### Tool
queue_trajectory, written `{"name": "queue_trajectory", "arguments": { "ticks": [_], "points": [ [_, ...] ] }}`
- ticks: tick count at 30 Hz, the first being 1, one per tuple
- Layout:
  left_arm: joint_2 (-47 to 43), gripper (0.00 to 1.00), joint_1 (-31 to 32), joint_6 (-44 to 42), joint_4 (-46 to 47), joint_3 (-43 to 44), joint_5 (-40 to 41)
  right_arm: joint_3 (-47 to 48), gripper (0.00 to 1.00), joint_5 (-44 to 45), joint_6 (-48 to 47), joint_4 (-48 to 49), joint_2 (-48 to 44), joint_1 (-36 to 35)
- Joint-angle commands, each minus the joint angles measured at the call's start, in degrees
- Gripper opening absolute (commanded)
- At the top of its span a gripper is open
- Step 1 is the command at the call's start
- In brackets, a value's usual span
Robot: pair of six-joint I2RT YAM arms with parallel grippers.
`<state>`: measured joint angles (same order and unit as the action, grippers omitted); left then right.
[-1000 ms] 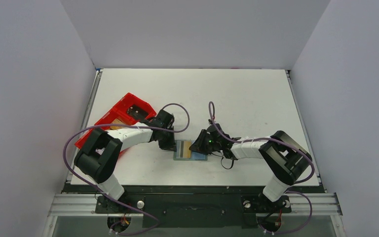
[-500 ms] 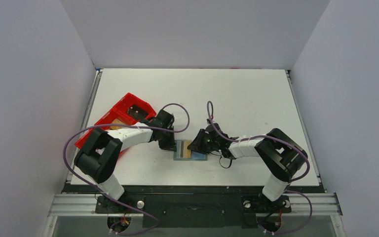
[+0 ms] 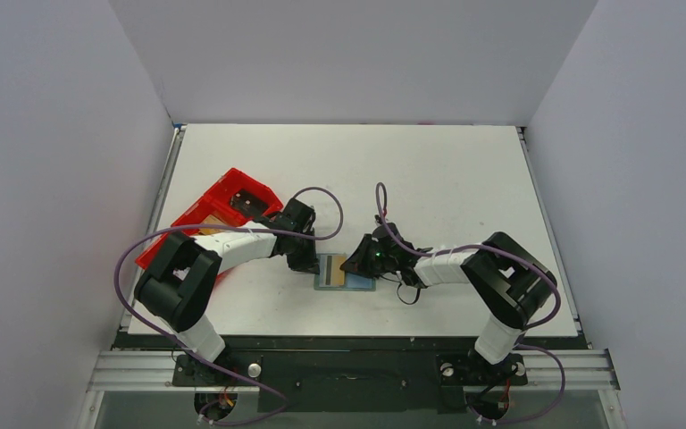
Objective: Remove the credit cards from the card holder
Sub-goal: Remove the credit card from the card holder.
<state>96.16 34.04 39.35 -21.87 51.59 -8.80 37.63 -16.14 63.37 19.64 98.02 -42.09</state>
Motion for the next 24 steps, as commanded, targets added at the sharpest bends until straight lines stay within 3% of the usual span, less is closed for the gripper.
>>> {"name": "queue_trajectory", "arguments": {
  "ticks": [1,24],
  "points": [
    [6.0,0.00,2.1,-0.2,3.2,-2.9,1.5,0.8,0.00,2.1,-1.5,-2.7,-2.3,-0.2],
    [6.2,0.00,2.1,0.2,3.4,-3.2,2.0,-2.0,0.00,2.9,-4.2,-6.2,-7.1,2.2]
  ]
}}
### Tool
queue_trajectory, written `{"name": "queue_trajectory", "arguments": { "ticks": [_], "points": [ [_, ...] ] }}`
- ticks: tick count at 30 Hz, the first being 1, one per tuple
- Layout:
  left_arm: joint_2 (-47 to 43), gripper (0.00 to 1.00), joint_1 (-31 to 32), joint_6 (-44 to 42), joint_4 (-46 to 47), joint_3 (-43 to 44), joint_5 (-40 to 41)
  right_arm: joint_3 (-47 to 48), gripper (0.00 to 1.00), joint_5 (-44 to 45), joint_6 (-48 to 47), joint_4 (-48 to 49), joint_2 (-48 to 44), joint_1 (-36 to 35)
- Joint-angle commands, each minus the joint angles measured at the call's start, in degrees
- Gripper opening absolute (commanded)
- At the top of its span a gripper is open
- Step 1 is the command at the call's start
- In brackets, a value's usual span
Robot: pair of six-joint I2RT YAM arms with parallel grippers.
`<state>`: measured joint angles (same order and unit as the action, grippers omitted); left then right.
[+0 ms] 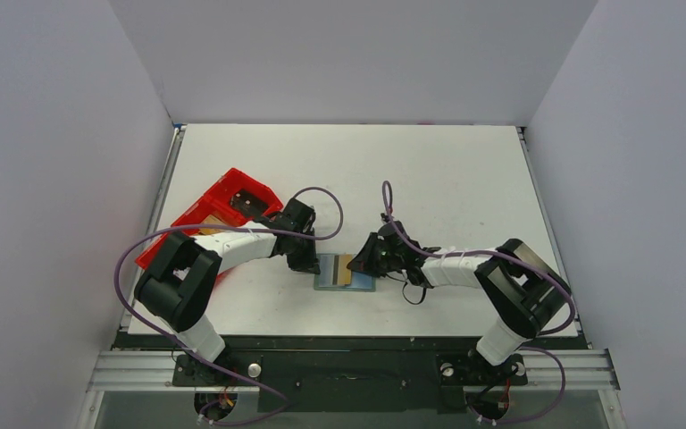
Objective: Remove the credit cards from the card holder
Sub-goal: Remove the credit card from the card holder.
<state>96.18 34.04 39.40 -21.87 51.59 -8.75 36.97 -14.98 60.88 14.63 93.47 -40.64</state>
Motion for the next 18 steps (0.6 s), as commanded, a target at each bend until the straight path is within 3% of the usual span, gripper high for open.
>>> {"name": "queue_trajectory", "arguments": {
  "ticks": [1,18],
  "points": [
    [6.3,0.00,2.1,0.2,3.5,-3.2,2.0,-1.7,0.00,1.8,-1.8,-1.2,-2.9,0.8],
    [6.2,0.00,2.1,0.3,3.7,-3.0,1.6,-4.1,0.00,1.3,-2.7,-1.9,-6.2,2.8]
  ]
}}
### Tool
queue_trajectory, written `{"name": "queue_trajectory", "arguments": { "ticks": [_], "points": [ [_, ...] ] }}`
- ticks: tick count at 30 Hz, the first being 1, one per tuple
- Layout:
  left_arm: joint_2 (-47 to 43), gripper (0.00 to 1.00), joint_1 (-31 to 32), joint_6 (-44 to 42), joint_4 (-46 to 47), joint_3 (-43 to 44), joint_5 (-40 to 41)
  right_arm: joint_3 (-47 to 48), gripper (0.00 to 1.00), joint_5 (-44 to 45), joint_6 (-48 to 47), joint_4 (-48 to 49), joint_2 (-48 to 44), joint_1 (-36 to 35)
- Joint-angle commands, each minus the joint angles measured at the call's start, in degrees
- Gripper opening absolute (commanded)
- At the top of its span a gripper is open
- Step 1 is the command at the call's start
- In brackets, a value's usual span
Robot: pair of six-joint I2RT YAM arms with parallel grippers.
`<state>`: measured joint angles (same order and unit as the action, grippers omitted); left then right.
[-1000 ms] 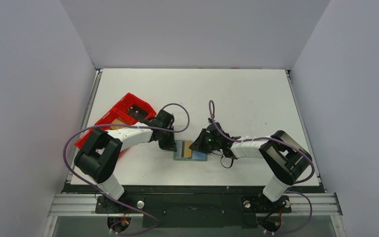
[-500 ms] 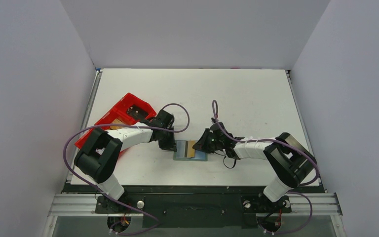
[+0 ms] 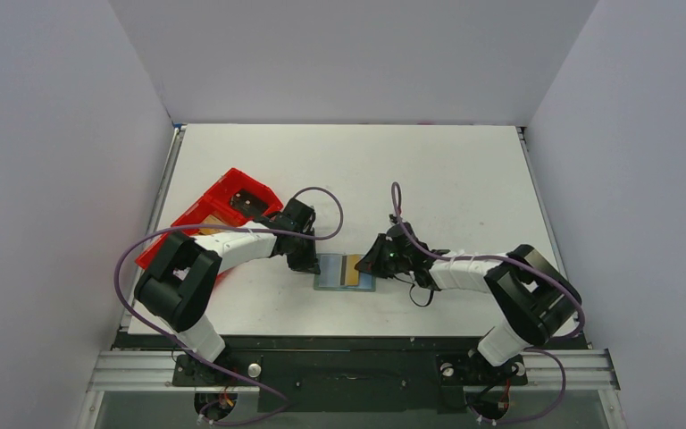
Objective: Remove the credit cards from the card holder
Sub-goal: Remove the credit card from the card holder.
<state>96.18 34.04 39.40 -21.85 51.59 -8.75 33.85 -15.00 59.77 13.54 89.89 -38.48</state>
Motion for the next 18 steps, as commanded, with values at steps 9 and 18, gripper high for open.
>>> {"name": "queue_trajectory", "arguments": {
  "ticks": [9,18],
  "points": [
    [6.3,0.00,2.2,0.4,3.9,-2.9,1.4,-2.0,0.00,1.4,-2.1,-1.8,-4.6,1.4],
    [5.8,0.00,2.2,0.7,3.7,-2.4,1.4,-2.8,0.00,1.2,-2.7,-3.3,-6.8,2.6]
  ]
}}
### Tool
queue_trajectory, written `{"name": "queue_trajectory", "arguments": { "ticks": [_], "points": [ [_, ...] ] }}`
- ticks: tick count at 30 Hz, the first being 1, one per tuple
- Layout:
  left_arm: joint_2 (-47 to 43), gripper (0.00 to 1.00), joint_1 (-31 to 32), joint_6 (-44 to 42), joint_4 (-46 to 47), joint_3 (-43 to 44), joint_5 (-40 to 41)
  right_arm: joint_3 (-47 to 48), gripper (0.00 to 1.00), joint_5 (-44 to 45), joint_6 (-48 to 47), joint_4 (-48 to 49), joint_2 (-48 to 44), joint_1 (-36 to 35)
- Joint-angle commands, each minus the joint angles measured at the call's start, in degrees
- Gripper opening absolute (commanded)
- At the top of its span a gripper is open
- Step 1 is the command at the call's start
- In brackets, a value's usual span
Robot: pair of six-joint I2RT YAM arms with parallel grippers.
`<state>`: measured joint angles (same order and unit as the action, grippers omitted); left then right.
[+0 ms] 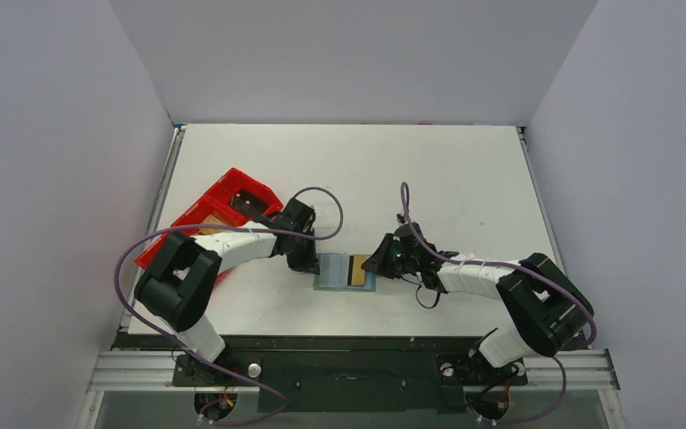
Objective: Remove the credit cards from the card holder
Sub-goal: Remove the credit card from the card holder.
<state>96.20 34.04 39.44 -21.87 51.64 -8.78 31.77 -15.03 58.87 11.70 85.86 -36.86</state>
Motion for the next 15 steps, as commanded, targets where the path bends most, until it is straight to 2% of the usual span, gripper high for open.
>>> {"name": "queue_trajectory", "arguments": {
  "ticks": [1,14,15],
  "points": [
    [5.8,0.00,2.2,0.7,3.7,-2.4,1.5,-0.9,0.00,1.3,-2.0,-1.7,-3.4,1.1],
    [2.6,0.00,2.2,-0.3,1.1,1.3,1.6,-0.2,0.00,0.9,-3.3,-5.9,-8.3,2.7],
    [2.2,0.04,2.2,-0.5,0.4,1.8,1.7,0.0,0.00,0.8,-3.3,-6.3,-8.6,2.8]
  ]
}}
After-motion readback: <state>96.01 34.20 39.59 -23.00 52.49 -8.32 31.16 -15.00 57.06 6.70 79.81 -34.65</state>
